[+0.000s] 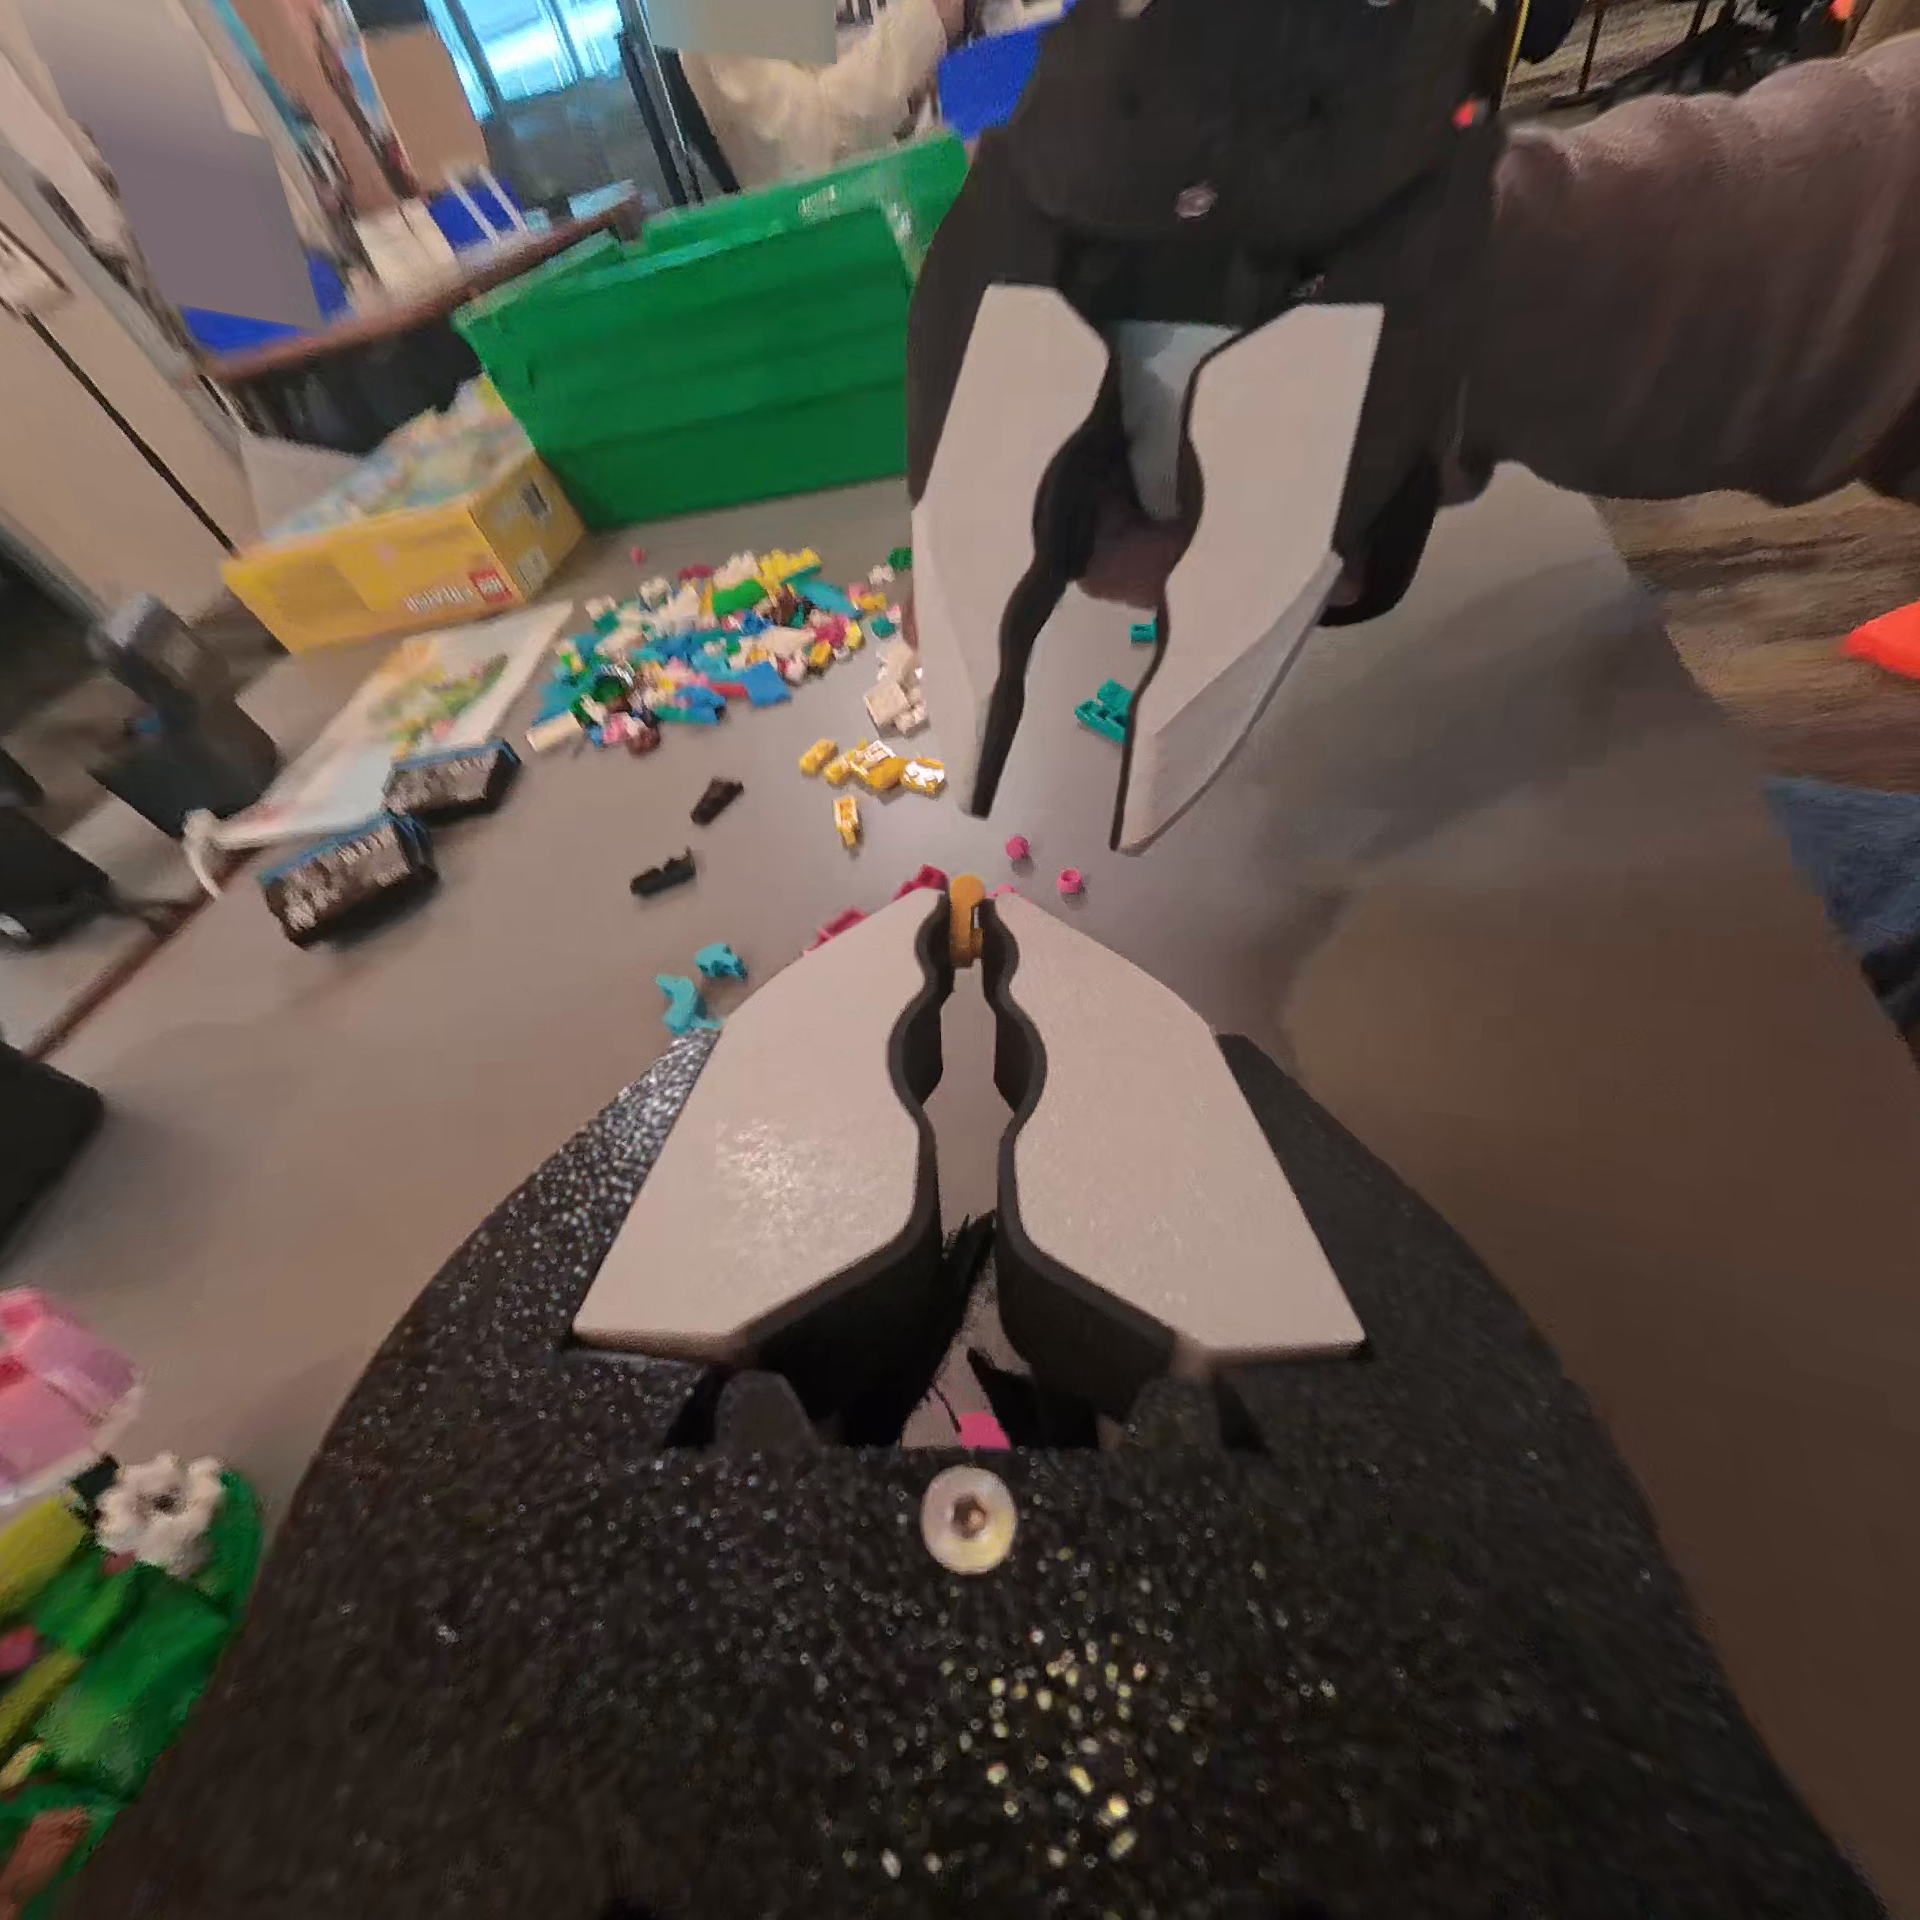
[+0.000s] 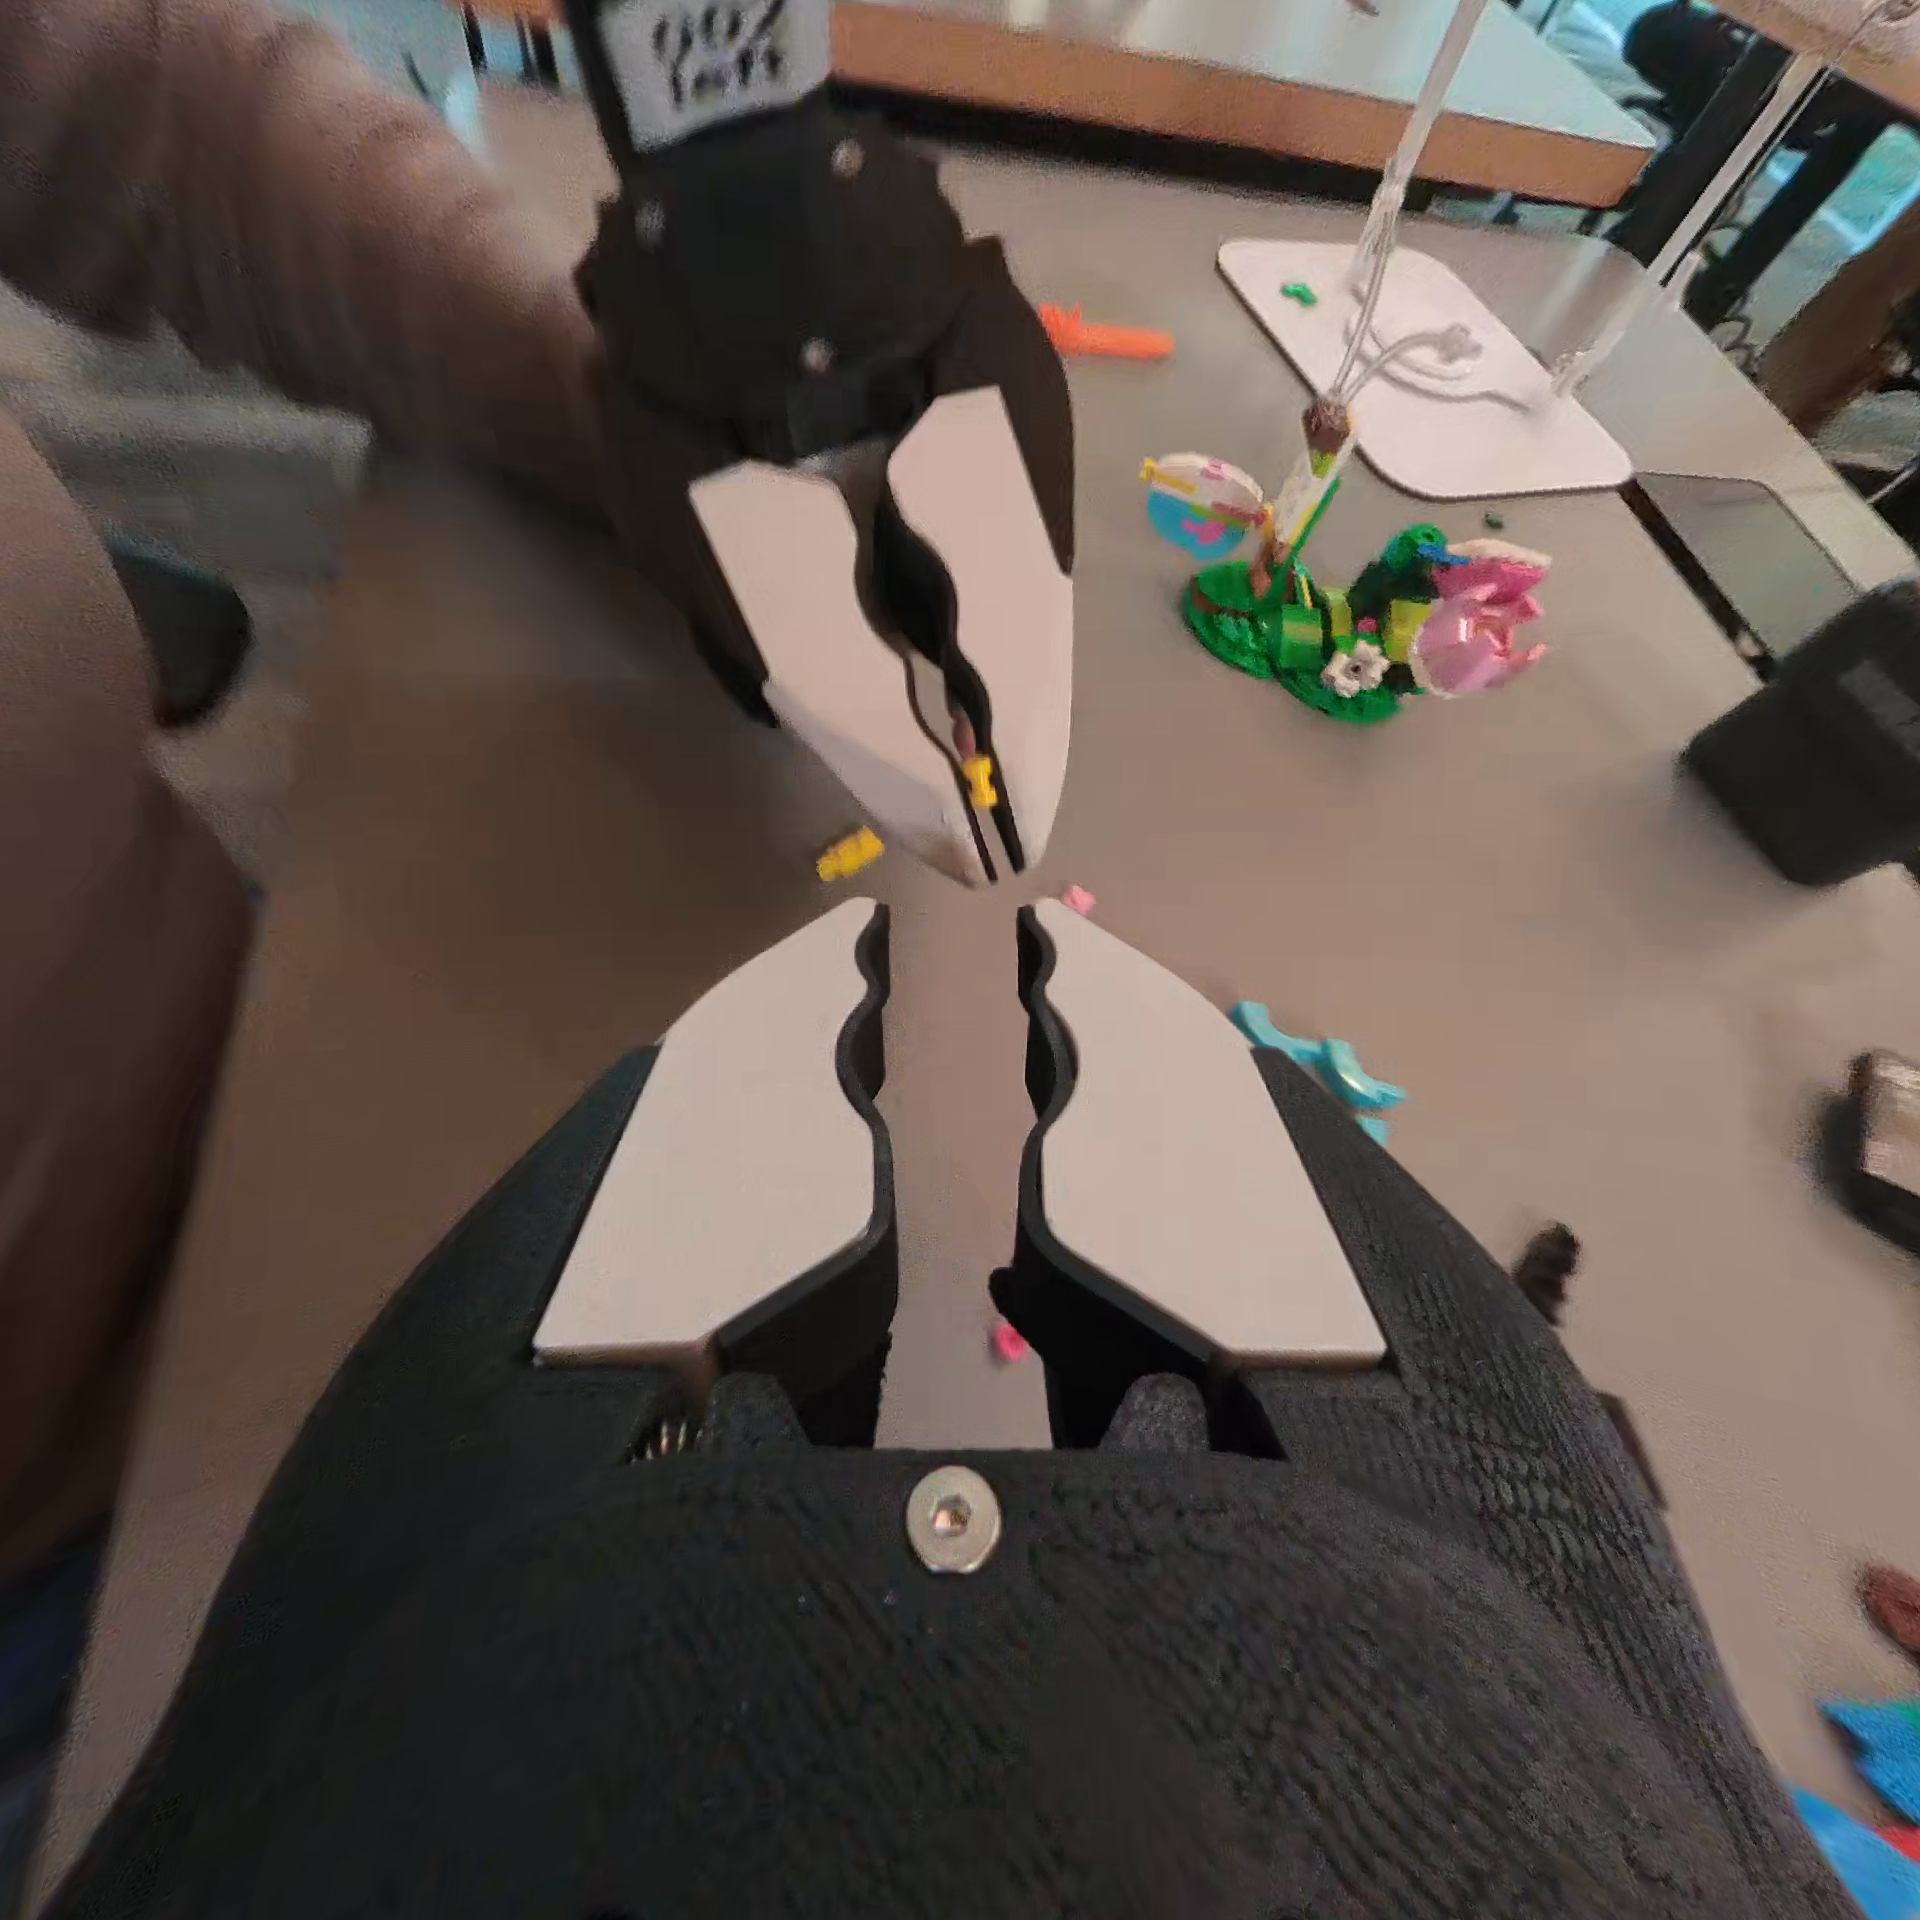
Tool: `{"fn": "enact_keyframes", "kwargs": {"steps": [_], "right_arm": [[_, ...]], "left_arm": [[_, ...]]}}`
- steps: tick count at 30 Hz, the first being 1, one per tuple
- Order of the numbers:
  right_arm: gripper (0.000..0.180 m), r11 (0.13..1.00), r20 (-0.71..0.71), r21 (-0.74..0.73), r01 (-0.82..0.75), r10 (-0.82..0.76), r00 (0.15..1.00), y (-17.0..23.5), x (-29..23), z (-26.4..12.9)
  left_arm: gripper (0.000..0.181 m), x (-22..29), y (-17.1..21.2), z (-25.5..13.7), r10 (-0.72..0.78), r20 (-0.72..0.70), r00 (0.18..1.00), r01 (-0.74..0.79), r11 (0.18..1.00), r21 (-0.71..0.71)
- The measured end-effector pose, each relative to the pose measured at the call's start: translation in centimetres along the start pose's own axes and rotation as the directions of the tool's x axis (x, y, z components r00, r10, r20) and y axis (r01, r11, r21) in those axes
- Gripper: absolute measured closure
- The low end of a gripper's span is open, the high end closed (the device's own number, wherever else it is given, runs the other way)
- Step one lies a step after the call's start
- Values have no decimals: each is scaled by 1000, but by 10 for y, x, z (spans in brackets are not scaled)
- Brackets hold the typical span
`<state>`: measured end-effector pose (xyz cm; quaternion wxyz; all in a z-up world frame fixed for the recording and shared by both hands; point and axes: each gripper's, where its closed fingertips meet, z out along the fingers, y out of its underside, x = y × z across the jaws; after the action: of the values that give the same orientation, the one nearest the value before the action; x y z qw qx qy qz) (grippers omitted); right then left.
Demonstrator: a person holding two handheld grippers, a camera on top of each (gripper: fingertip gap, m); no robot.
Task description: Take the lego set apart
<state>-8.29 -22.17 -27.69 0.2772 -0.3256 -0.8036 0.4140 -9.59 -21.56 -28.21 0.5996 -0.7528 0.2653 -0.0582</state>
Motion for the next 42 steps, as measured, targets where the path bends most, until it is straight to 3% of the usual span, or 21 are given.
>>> {"fn": "enact_keyframes", "kwargs": {"steps": [1,3,7,10,13,15,18,21,24,28,35,42], "right_arm": [[157,999,9,31,-37,37,999,-6,-2,2],[163,994,-15,88,-72,74,997,-14,0,3],[163,982,-105,100,-161,171,980,-13,15,-3],[163,985,-266,94,-142,163,950,-1,32,-32],[162,972,-297,137,-190,224,928,7,26,-56],[162,982,-432,113,-149,183,883,18,31,-78],[163,984,-585,105,-141,176,792,32,35,-116],[165,978,-651,128,-166,210,729,44,33,-146],[165,972,-670,129,-197,232,705,57,26,-159],[166,971,-673,106,-215,229,704,75,19,-164],[169,968,-613,113,-226,247,751,85,17,-148],[170,967,-547,122,-224,254,797,78,28,-114]], "left_arm": [[177,1,-4,-1,56,13,998,-57,998,23],[177,2,-5,-2,141,46,989,-142,989,28],[177,-4,13,1,307,130,943,-289,947,-142],[177,17,27,7,221,-7,975,-217,953,-211],[177,22,14,13,178,-26,984,-179,971,-156],[177,20,3,24,185,-51,981,-191,969,-157],[176,16,-12,62,125,-158,979,-156,966,-204],[176,1,-11,116,-4,-228,974,-65,954,-291],[176,-23,11,151,9,-197,980,-100,883,-458],[164,-38,28,166,88,-170,982,-170,810,-561],[129,-43,34,166,152,-191,970,-239,744,-624],[120,-64,23,154,229,-128,965,-260,777,-574]]}}
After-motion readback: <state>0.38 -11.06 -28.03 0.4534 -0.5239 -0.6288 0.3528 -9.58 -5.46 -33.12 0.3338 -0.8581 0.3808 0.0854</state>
